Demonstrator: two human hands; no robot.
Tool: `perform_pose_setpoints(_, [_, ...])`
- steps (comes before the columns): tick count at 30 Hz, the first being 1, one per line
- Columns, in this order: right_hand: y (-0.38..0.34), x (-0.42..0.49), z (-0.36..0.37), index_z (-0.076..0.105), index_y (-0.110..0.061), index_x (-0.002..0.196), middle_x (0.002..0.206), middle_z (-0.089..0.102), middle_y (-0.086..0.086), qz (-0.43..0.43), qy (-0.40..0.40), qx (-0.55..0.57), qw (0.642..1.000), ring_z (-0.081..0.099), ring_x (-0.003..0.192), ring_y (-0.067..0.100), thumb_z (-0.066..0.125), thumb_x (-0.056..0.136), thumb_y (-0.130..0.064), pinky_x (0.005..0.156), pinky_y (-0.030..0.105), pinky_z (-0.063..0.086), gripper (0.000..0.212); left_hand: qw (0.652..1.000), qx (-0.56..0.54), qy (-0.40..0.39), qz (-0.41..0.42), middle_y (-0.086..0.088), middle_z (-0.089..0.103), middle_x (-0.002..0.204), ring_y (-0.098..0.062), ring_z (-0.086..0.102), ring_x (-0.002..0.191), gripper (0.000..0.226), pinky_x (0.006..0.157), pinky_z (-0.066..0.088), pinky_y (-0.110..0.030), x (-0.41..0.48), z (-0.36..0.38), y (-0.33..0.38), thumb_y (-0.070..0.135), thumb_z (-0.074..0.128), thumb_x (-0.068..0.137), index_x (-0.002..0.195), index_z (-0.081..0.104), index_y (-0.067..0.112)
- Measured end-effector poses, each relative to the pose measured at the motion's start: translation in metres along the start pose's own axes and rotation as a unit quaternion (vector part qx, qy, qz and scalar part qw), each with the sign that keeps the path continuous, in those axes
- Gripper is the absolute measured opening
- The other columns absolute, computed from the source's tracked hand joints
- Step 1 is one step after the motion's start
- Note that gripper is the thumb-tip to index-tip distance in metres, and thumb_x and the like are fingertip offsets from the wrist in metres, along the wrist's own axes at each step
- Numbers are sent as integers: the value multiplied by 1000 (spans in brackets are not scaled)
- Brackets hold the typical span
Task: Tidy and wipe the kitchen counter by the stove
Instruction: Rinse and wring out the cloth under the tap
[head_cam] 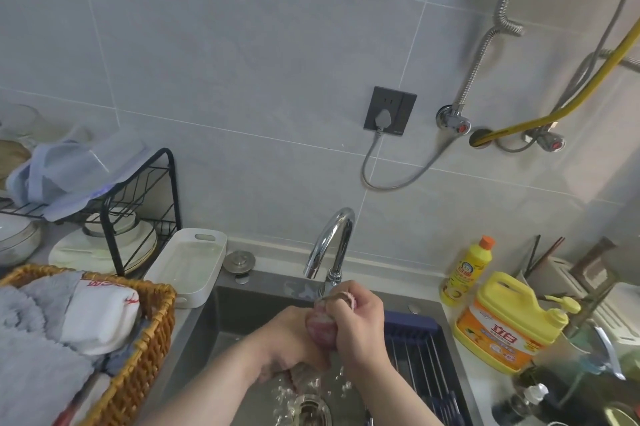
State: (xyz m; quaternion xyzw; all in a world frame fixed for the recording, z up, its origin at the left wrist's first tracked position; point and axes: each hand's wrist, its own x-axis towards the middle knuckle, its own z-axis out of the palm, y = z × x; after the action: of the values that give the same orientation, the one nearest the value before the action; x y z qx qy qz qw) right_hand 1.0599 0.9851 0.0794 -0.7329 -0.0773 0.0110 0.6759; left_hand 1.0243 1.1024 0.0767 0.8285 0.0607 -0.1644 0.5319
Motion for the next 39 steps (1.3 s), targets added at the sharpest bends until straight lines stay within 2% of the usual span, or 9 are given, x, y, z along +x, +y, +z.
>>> perform_pose_setpoints(5, [5, -2, -4, 71, -38, 89, 94, 71, -4, -53, -52, -91, 993, 67, 92, 13, 59, 66, -38, 81, 38, 56, 26, 989, 89, 104, 63, 13, 66, 63, 2, 58, 58, 17, 51, 42, -10, 6, -5, -11, 27, 55, 57, 69, 60, 38])
perform_pose_setpoints(8, [6, -6, -6, 71, -39, 102, 109, 69, -4, 13, -43, -46, 998, 67, 104, 16, 61, 72, -49, 84, 42, 59, 33, 950, 171, 235, 112, 14, 69, 83, -2, 62, 73, 27, 63, 47, -19, -4, -13, -18, 51, 61, 66, 92, 60, 41])
perform_pose_setpoints(13, [-9, -9, 15, 75, -27, 85, 82, 75, -3, 101, -18, -34, 994, 72, 83, 17, 58, 74, -47, 80, 44, 60, 28, 837, 387, 325, 209, 5, 55, 67, -20, 59, 55, 48, 35, 41, -30, 8, -16, -41, 33, 87, 51, 80, 51, 23])
perform_pose_setpoints(17, [-5, -5, 28, 72, -18, 73, 55, 58, 2, 145, 49, -8, 988, 55, 54, 25, 69, 71, -37, 58, 48, 58, 20, 831, 381, 304, 268, 5, 53, 70, -20, 59, 58, 59, 37, 43, -30, 6, -12, -41, 25, 87, 44, 84, 44, 24])
perform_pose_setpoints(25, [-18, -11, 33, 48, -12, 55, 52, 36, 7, 95, 119, 16, 988, 38, 49, 18, 48, 66, -3, 49, 33, 39, 14, 924, 298, 152, 185, -1, 68, 101, -23, 64, 96, 21, 80, 49, -32, -7, -20, -10, 23, 46, 81, 97, 60, 20])
perform_pose_setpoints(28, [-33, -13, 34, 41, 10, 64, 48, 33, 7, 79, 77, 56, 992, 31, 33, 15, 35, 76, 22, 37, 19, 30, 18, 940, 282, 55, 184, -8, 69, 88, -22, 64, 84, 11, 70, 49, -31, -5, -29, 1, 10, 49, 77, 80, 60, 10])
perform_pose_setpoints(32, [-26, -4, 39, 41, 13, 67, 51, 34, 11, 57, 47, 39, 997, 36, 40, 17, 35, 73, 21, 43, 26, 32, 13, 991, 105, -72, 47, -13, 58, 58, -25, 60, 51, 14, 40, 39, -20, 1, -37, -3, -2, 50, 67, 62, 56, 10])
perform_pose_setpoints(35, [-12, 3, 39, 56, -6, 57, 50, 48, 12, -15, 43, -52, 998, 47, 49, 22, 48, 63, 2, 45, 32, 39, 13, 980, -89, -180, -4, -5, 52, 49, -15, 53, 38, 18, 40, 38, -17, 3, -45, -14, -7, 53, 71, 65, 55, 10])
perform_pose_setpoints(39, [-1, 4, 37, 65, -19, 61, 59, 64, 0, -99, 27, -133, 986, 59, 60, 14, 51, 55, -9, 58, 32, 50, 18, 914, -273, -299, 18, -11, 57, 73, -20, 58, 64, 24, 63, 51, -30, 5, -46, -37, -6, 59, 66, 89, 61, 0])
